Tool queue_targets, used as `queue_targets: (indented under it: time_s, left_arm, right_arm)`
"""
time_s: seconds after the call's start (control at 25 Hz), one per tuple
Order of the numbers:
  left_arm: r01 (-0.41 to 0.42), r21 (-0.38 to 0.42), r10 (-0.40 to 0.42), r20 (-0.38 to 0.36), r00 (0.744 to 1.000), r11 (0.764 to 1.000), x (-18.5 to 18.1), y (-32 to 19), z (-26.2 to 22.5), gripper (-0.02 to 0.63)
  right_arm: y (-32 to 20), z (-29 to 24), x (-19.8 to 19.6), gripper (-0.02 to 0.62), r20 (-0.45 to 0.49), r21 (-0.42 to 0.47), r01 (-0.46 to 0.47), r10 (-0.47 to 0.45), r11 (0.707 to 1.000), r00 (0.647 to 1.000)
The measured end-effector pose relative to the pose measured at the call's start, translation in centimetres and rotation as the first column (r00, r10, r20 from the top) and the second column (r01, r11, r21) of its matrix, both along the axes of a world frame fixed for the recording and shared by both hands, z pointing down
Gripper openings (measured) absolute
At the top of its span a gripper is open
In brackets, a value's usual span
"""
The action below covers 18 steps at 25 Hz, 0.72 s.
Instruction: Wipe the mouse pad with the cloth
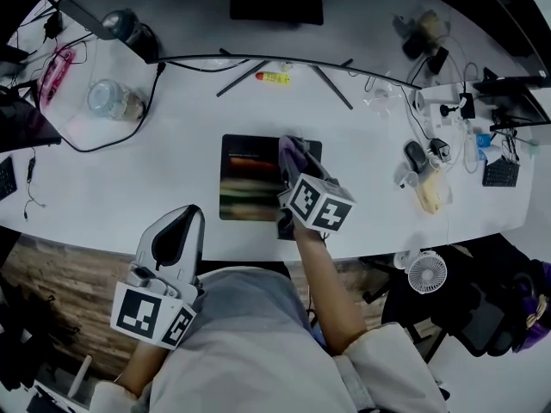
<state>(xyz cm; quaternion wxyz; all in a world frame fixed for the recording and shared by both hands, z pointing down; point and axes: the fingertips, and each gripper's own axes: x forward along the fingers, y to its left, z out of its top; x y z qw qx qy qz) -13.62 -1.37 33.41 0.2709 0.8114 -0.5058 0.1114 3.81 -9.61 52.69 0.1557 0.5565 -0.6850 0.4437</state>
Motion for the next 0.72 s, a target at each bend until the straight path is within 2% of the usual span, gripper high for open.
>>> queue_targets:
  time_s: [0.48, 0.72]
  left_arm:
    - [0.006, 0.001, -0.006, -0.004, 1.0, 1.0, -0.5, 0.1, -0.2, 0.0]
    - [0.02, 0.004, -0.02, 0.053, 0.998, 1.0, -1.2, 0.3, 0.0, 0.0]
  right_arm:
    - [-0.1, 0.0, -2.1, 0.156, 0.023, -0.004, 0.016, -0.016, 1.0, 1.0]
    - [-0.2, 0.0, -3.3, 0.156, 0.025, -0.003, 0.033, -0.033, 0.999, 0.999]
